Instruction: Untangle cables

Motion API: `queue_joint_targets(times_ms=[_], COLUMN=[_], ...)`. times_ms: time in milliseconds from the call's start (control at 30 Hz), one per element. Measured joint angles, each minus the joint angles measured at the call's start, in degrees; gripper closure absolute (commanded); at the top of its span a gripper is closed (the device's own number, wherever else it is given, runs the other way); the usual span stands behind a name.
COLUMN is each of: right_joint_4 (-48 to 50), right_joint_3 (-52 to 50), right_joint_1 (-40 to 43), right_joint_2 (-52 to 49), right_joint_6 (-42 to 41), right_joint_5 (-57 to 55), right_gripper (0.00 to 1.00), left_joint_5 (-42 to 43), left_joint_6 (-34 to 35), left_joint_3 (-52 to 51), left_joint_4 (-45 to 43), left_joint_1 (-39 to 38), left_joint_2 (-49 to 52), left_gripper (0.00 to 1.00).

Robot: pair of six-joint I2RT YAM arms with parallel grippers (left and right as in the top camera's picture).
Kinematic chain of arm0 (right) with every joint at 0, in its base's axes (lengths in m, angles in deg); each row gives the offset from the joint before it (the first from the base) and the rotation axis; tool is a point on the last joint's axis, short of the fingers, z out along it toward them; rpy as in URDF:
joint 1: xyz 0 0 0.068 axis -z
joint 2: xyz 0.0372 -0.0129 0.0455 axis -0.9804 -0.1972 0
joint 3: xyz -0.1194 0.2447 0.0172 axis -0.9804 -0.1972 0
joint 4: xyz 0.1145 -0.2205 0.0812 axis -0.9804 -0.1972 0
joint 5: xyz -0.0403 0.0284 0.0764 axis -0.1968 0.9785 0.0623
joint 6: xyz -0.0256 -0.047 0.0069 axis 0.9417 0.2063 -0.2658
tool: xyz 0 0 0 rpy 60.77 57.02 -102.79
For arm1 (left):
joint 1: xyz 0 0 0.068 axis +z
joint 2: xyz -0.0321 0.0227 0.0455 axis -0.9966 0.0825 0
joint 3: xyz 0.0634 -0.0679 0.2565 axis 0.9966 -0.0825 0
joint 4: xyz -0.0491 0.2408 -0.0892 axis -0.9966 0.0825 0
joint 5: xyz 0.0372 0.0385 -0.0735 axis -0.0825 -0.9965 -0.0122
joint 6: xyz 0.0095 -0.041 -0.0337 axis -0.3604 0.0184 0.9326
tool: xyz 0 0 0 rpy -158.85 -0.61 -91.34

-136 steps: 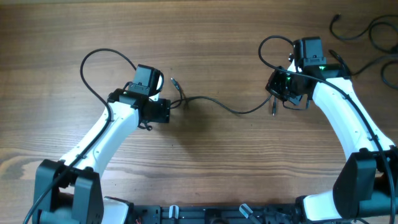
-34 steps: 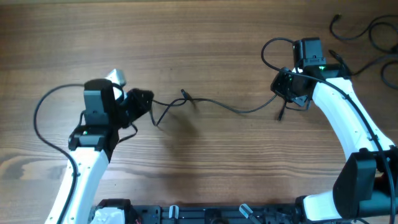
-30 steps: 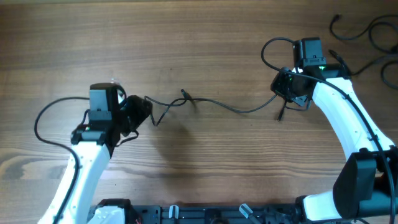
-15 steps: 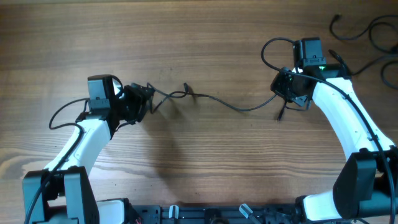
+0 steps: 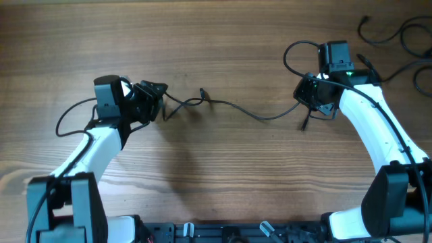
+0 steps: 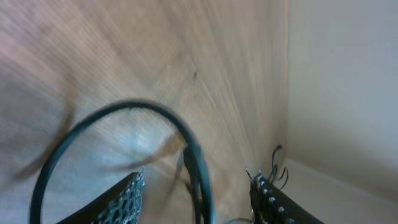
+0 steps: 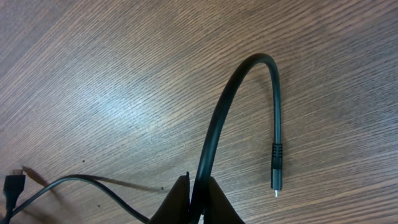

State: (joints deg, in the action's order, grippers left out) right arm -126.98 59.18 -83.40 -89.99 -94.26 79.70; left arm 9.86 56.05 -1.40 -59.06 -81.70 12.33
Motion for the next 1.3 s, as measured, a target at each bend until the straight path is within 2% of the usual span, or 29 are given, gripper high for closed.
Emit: queue_joint_targets(times_ms=[200, 433, 533, 667, 700, 733, 767, 900, 1033, 1233, 1300], right_joint_4=[-0.13, -0.02, -0.02, -0.07, -0.11, -0.17, -0.15, -0.17, 0.13, 0.46, 0.46], right_joint_3=[0.0, 0.0, 0.0, 0.0, 0.0, 0.0, 0.0, 0.0, 0.0, 0.0, 0.0], right_joint_1=[0.0, 0.0, 0.0, 0.0, 0.0, 0.0, 0.0, 0.0, 0.0, 0.0, 0.0], right_joint_2=[0.0, 0.0, 0.0, 0.0, 0.0, 0.0, 0.0, 0.0, 0.0, 0.0, 0.0], right_joint_6=[0.0, 0.0, 0.02, 0.02, 0.0, 0.02, 0.02, 0.31, 0.55, 0.7, 0.7], right_joint_5=[1.25, 2.78, 2.8, 2.97, 2.97, 2.97, 2.99, 2.99, 2.97, 2.97, 2.97], right_gripper=[0.9, 0.9, 0.9, 0.9, 0.9, 0.9, 0.9, 0.91, 0.92, 0.92, 0.91], left_joint_5=[-1.64, -1.51, -1.09, -0.48, -0.28, 0.02, 0.44, 1.95, 4.37, 5.77, 5.09], left_joint_6=[0.9, 3.28, 5.25, 7.45, 7.8, 8.0, 8.39, 7.96, 2.29, -4.83, -9.2], left_joint_3=[0.0, 0.0, 0.0, 0.0, 0.0, 0.0, 0.0, 0.0, 0.0, 0.0, 0.0], left_joint_4=[-8.37, -8.28, -8.28, -9.33, -10.1, -11.13, -12.72, -15.58, -15.37, -15.52, -14.58], left_joint_1=[-0.09, -0.11, -0.44, -0.61, -0.61, -0.61, -0.61, -0.15, 2.64, 4.66, 4.66], left_joint_2=[2.69, 4.37, 4.37, 4.37, 4.37, 4.37, 4.39, 4.42, 2.82, -10.91, -17.16], left_gripper=[0.43, 0.45, 0.6, 0.72, 0.78, 0.92, 0.96, 0.96, 0.96, 0.96, 0.87])
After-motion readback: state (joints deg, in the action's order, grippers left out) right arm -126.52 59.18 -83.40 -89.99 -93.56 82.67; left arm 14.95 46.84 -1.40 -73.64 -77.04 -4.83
